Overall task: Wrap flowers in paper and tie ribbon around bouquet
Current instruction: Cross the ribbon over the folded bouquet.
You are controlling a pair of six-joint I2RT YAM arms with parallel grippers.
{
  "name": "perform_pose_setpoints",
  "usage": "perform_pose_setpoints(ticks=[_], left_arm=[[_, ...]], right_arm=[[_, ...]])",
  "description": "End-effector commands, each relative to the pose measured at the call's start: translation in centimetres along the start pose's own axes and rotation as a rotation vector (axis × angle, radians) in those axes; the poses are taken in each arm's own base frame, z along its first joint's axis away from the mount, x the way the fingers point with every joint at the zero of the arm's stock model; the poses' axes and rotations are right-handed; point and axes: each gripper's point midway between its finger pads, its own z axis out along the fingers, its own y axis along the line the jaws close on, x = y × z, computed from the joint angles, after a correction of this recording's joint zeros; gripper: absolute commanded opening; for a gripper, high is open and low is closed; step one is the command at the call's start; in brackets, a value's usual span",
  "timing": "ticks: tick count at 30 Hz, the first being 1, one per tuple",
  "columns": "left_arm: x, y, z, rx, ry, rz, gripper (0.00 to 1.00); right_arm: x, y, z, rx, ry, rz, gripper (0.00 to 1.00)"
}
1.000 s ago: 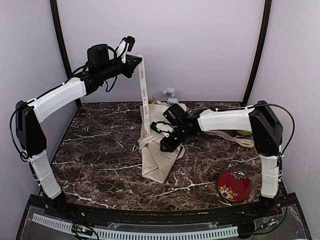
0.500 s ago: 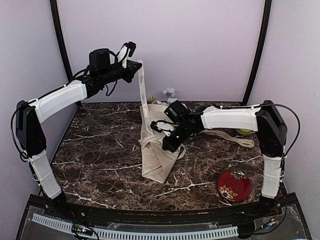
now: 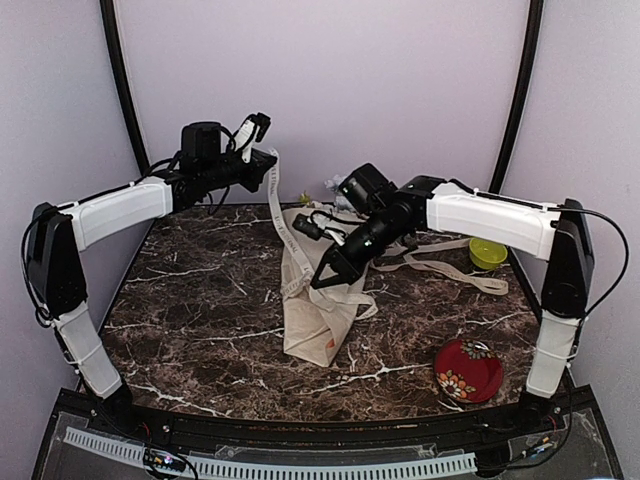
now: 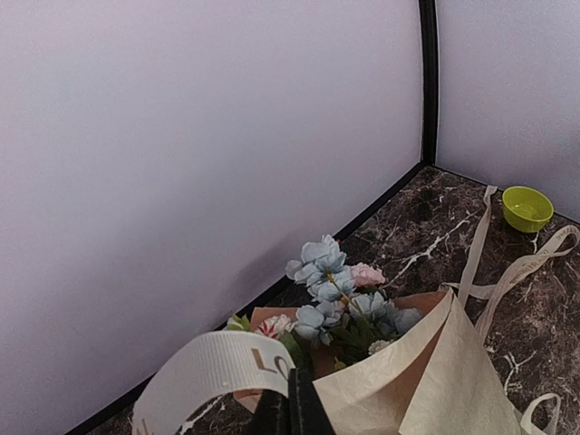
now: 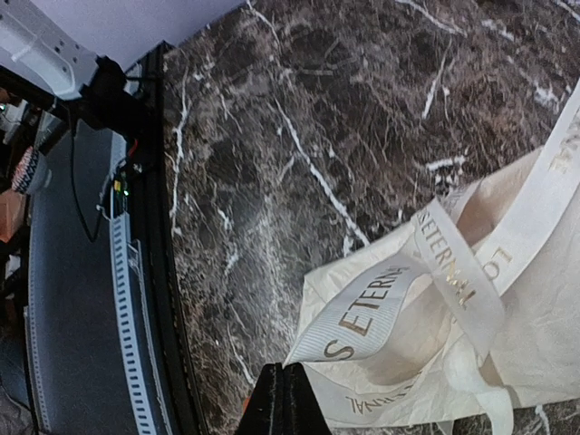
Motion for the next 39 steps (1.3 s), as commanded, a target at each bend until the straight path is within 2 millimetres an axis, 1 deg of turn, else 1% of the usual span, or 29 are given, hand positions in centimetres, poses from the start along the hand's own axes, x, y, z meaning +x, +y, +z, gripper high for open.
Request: perform_pose_setpoints(ticks=[1, 2, 4, 5, 6, 8, 10, 11, 13, 15, 17, 18, 19, 21, 23, 25, 27, 29, 31, 34, 37, 39], left_arm=[[-0.8, 0.3, -1.7, -0.028, -0.018, -0.01, 0.0], [-0.3, 0.4, -1.7, -0.034, -0.007, -0.012, 0.0], [0.7, 0.6, -1.9, -0.055, 0.017, -0.013, 0.0], [1.3, 0.7, -2.0, -0.07, 0.03, -0.014, 0.0], [1.9, 1.1, -2.1, -0.093, 0.045, -0.016, 0.0], [3.1, 1.7, -2.5, -0.125, 0.074, -0.028, 0.0], [4.4, 2.8, -2.9, -0.161, 0.102, -0.058, 0.0], [5.4, 3.3, -3.1, -0.177, 0.121, -0.076, 0.0], [6.5, 4.5, -3.6, -0.212, 0.144, -0.099, 0.0], [7.6, 5.6, -4.1, -0.249, 0.17, -0.114, 0.0], [8.7, 6.4, -4.6, -0.282, 0.198, -0.125, 0.0], [9.1, 6.9, -4.9, -0.3, 0.207, -0.134, 0.0], [9.6, 7.3, -5.2, -0.314, 0.216, -0.142, 0.0], [10.4, 8.0, -5.7, -0.339, 0.227, -0.16, 0.0], [11.1, 8.7, -6.2, -0.364, 0.239, -0.176, 0.0], [12.0, 9.4, -6.7, -0.394, 0.257, -0.191, 0.0], [12.8, 10.1, -7.2, -0.42, 0.276, -0.207, 0.0], [13.7, 10.7, -7.7, -0.443, 0.293, -0.224, 0.0], [14.3, 11.1, -8.2, -0.459, 0.298, -0.243, 0.0], [14.7, 11.5, -8.8, -0.475, 0.297, -0.256, 0.0], [15.0, 12.3, -9.6, -0.514, 0.307, -0.253, 0.0], [15.3, 13.0, -10.2, -0.54, 0.315, -0.26, 0.0]], right_arm=[[-6.8, 1.4, -4.2, -0.093, -0.231, -0.048, 0.0], [-7.5, 0.6, -4.8, -0.076, -0.264, -0.035, 0.0], [-8.5, -1.5, -6.1, -0.035, -0.341, 0.024, 0.0], [-8.6, -2.6, -6.7, -0.031, -0.377, 0.061, 0.0], [-9.1, -3.9, -7.8, -0.043, -0.435, 0.105, 0.0], [-8.6, -5.3, -8.8, -0.081, -0.492, 0.176, 0.0], [-8.0, -6.5, -9.9, -0.086, -0.548, 0.223, 0.0], [-7.7, -7.0, -10.3, -0.074, -0.572, 0.243, 0.0], [-7.0, -8.0, -11.5, -0.037, -0.617, 0.282, 0.0], [-6.3, -9.0, -13.1, 0.007, -0.676, 0.33, 0.0], [-5.1, -10.7, -14.3, 0.071, -0.728, 0.406, 0.0], [-4.0, -12.1, -14.7, 0.121, -0.745, 0.461, 0.0], [-3.1, -13.4, -14.9, 0.159, -0.752, 0.51, 0.0], [-0.5, -14.6, -15.3, 0.214, -0.767, 0.596, 0.0], [2.1, -15.9, -14.9, 0.249, -0.761, 0.685, 0.0], [4.4, -16.7, -14.2, 0.266, -0.744, 0.753, 0.0], [5.7, -17.0, -13.9, 0.278, -0.744, 0.785, 0.0], [6.4, -17.4, -14.0, 0.294, -0.751, 0.807, 0.0], [6.3, -17.5, -14.2, 0.295, -0.757, 0.794, 0.0], [4.9, -17.3, -14.4, 0.277, -0.743, 0.732, 0.0], [3.6, -17.1, -15.4, 0.308, -0.742, 0.659, 0.0], [3.3, -17.4, -16.5, 0.358, -0.757, 0.64, 0.0]])
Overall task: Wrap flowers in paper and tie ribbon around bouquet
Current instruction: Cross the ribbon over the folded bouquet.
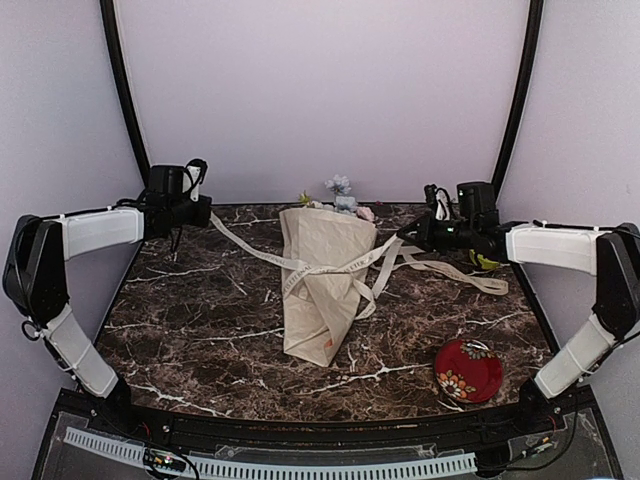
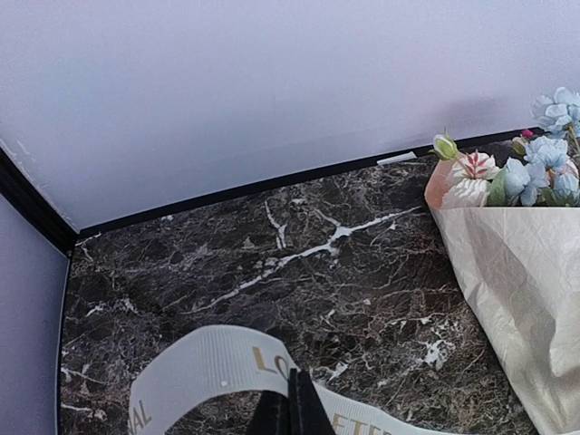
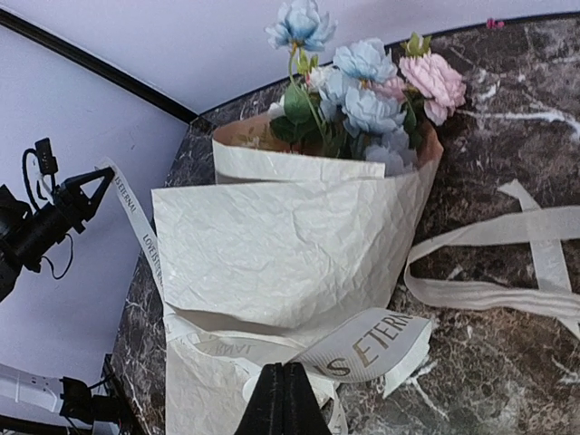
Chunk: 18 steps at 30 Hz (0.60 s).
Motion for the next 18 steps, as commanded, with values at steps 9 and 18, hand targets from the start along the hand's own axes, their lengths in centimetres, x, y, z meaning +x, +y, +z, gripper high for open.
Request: perform_pose_setpoints(ticks=[9, 18], left_arm=[[0.6, 3.2, -2.6, -0.065, -0.024, -0.07, 0.0], [-1.0, -1.3, -4.9, 0.208, -0.131, -0.158, 0.0]], right_arm=[[-6.5, 2.3, -0.2, -0.02, -0.141, -0.155, 0.0], [-9.1, 7.1, 1.0, -0.144, -0.198, -0.29, 0.0]])
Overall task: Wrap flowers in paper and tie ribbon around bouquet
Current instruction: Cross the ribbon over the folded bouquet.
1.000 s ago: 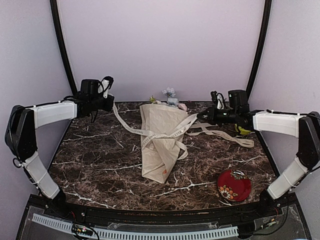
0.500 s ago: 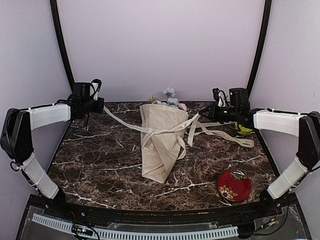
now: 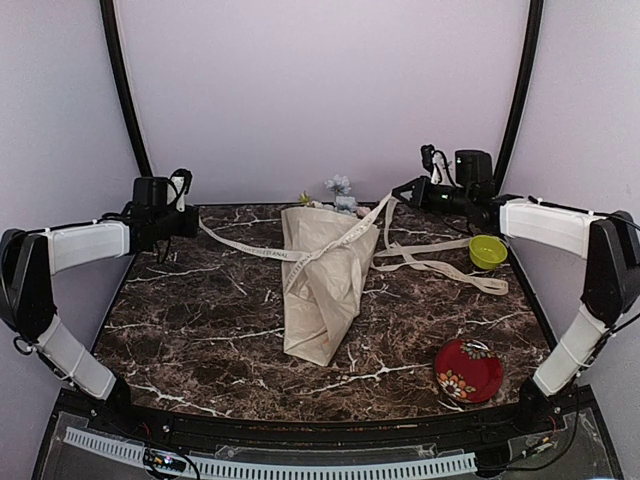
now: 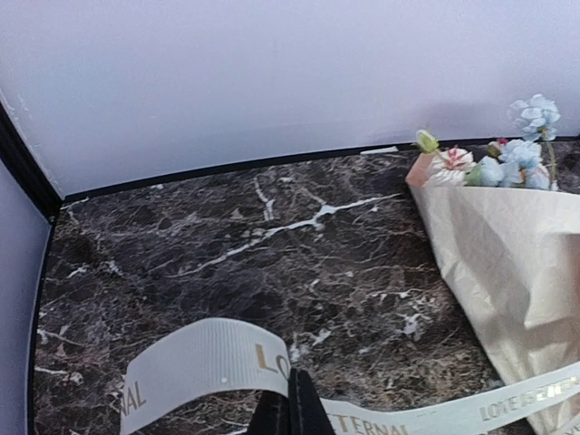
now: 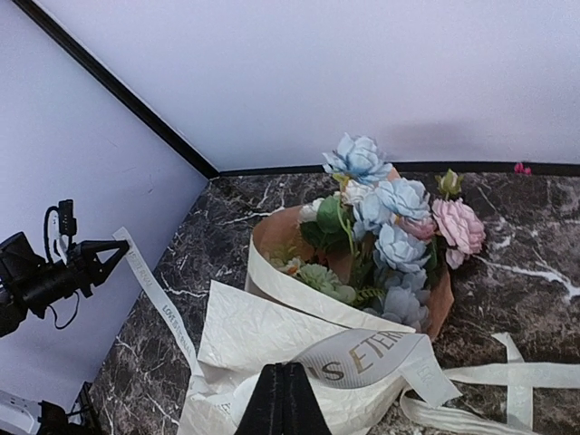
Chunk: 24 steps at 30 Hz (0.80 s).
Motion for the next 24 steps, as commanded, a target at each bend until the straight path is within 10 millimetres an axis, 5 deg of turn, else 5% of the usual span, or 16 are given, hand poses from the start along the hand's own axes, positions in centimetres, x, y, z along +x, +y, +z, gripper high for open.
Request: perform_pose_setpoints(ticks=[1, 5, 10, 15, 24], left_arm=[[-3.7, -4.1, -3.0, 0.239, -0.152, -0.061, 0.0], [-4.5, -6.7, -4.3, 0.332, -0.184, -0.017, 0.0], [-3.4, -8.0, -3.6, 0.376, -0.131, -0.008, 0.0], [-2.9, -8.9, -3.0, 0.389, -0.113, 0.01, 0.0], [-3.1, -9.2, -2.8, 0.388, -0.107, 0.035, 0.0]], right_arm=[[-1.6, 3.7, 0.6, -0.157, -0.063, -0.102, 0.0], [0.4, 3.1, 0.6, -0.16, -0.015, -0.084, 0.0], [8.2, -0.9, 0.4, -0.016, 0.224, 0.048, 0.0], [18.8, -3.2, -1.1, 0.137, 0.531, 0.181, 0.0], [22.9, -7.4, -1.4, 0.364, 0.641, 0.189, 0.0]])
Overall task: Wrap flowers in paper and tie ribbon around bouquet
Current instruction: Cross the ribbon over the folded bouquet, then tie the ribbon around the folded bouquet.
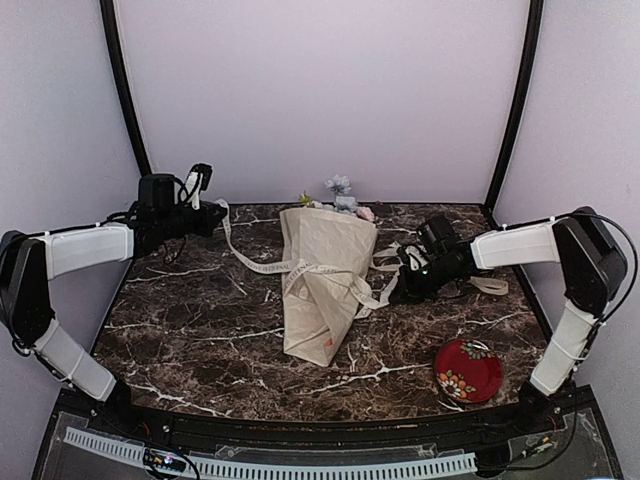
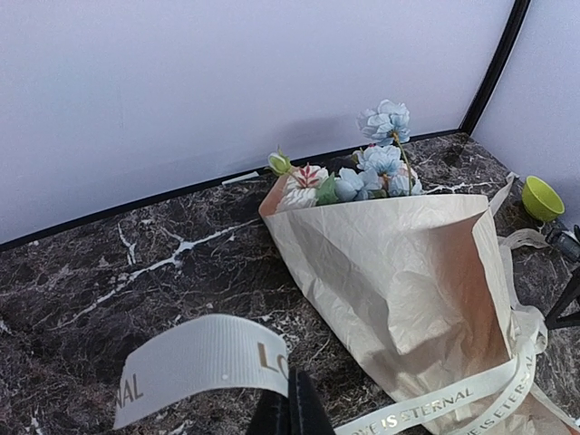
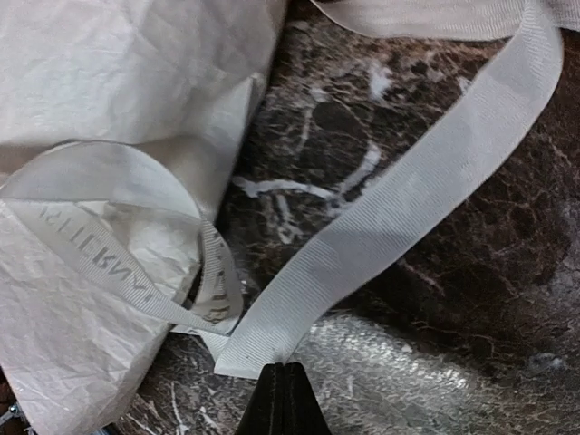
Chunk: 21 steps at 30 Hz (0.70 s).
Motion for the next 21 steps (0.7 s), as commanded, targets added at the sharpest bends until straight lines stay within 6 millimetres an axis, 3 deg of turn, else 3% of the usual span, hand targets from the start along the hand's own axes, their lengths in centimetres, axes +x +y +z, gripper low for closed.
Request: perform_pose_setpoints(ticks=[1, 5, 8, 10, 11, 13, 15, 18, 21], left_arm=[[-1.4, -0.6, -0.4, 0.016, -0.02, 0.031, 0.0], [-1.1, -0.6, -0.3, 0.014, -0.012, 0.034, 0.0], [-1.1, -0.6, -0.2, 0.015, -0.013, 0.033, 0.0], [-1.1, -0.6, -0.1, 0.014, -0.012, 0.034, 0.0], [-1.1, -0.6, -0.1, 0.013, -0.01, 0.035, 0.0], [-1.1, -0.5, -0.1, 0.009, -0.006, 0.039, 0.0], [-1.2, -0.4, -0.2, 0.003, -0.006, 0.045, 0.0], [-1.2, -0.2, -0.3, -0.01, -0.008, 0.057, 0.0], [-1.2, -0.3, -0.3, -0.011, -0.007, 0.059, 0.0]], right_arm=[[0.2, -2.3, 0.8, 0.121, 0.023, 0.026, 0.07], [-0.7, -2.7, 0.3, 0.165, -0.001, 0.029, 0.39], [-1.8, -4.5, -0.7, 0.305, -0.032, 0.025, 0.52], [-3.1, -4.9, -1.5, 0.368, -0.065, 0.016, 0.58], [-4.3, -4.4, -1.9, 0.373, -0.092, 0.01, 0.59], [-5.0, -3.8, -1.8, 0.375, -0.099, 0.005, 0.62], [-4.7, -3.0, -1.2, 0.395, -0.082, -0.012, 0.73], [-4.2, -2.2, -0.4, 0.458, -0.062, -0.033, 0.78], [-4.1, -3.3, 0.2, 0.574, -0.05, -0.037, 0.8]])
